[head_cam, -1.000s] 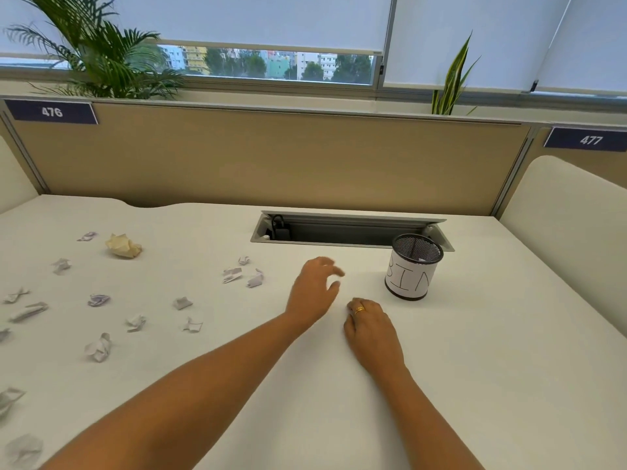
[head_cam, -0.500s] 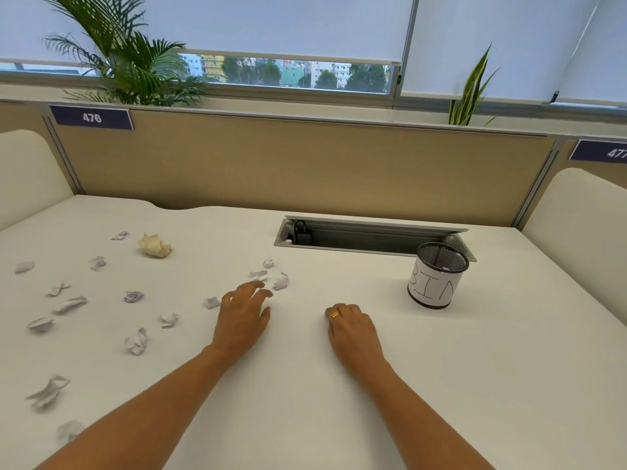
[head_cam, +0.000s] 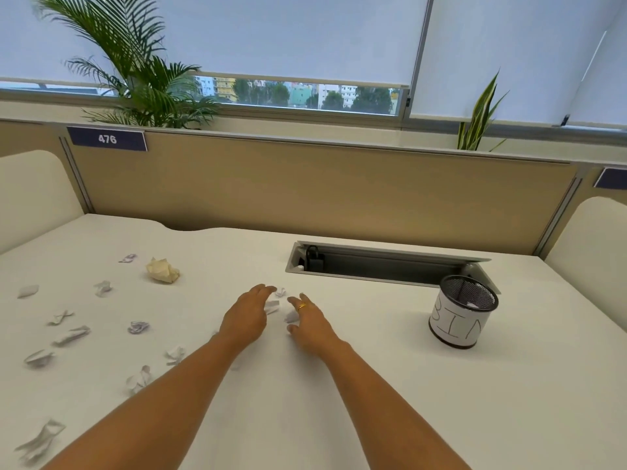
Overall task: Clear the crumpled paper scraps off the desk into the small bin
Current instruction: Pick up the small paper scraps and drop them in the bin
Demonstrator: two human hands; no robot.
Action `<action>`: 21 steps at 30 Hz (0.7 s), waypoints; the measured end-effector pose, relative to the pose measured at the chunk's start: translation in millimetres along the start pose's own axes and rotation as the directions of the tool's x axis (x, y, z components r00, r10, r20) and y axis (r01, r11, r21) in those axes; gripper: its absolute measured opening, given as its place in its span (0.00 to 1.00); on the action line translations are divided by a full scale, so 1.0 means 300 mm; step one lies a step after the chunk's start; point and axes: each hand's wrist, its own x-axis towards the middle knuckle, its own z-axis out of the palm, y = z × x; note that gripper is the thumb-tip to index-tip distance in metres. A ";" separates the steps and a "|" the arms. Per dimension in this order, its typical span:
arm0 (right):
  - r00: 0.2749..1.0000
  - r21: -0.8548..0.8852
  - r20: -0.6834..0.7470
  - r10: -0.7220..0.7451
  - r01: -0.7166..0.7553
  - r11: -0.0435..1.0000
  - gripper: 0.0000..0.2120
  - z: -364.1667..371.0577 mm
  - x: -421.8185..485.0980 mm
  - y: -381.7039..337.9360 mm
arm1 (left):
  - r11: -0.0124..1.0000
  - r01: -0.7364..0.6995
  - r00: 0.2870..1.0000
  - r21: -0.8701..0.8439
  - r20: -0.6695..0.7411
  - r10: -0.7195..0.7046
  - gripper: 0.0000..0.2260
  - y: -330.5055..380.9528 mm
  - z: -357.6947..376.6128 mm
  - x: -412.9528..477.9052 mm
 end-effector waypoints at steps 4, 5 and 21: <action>0.995 -0.170 0.092 -0.039 0.054 0.984 0.25 0.022 0.032 0.002 | 0.999 -0.014 0.988 0.045 0.154 0.007 0.20 -0.023 0.008 0.021; 0.993 -0.205 0.109 -0.041 0.063 0.977 0.23 0.027 0.032 0.006 | 0.998 -0.019 0.984 0.057 0.177 0.009 0.20 -0.027 0.011 0.021; 0.996 -0.177 -0.086 -0.025 0.010 0.984 0.15 -0.066 -0.183 0.113 | 0.998 -0.039 0.999 -0.043 -0.039 0.037 0.13 0.105 0.082 -0.053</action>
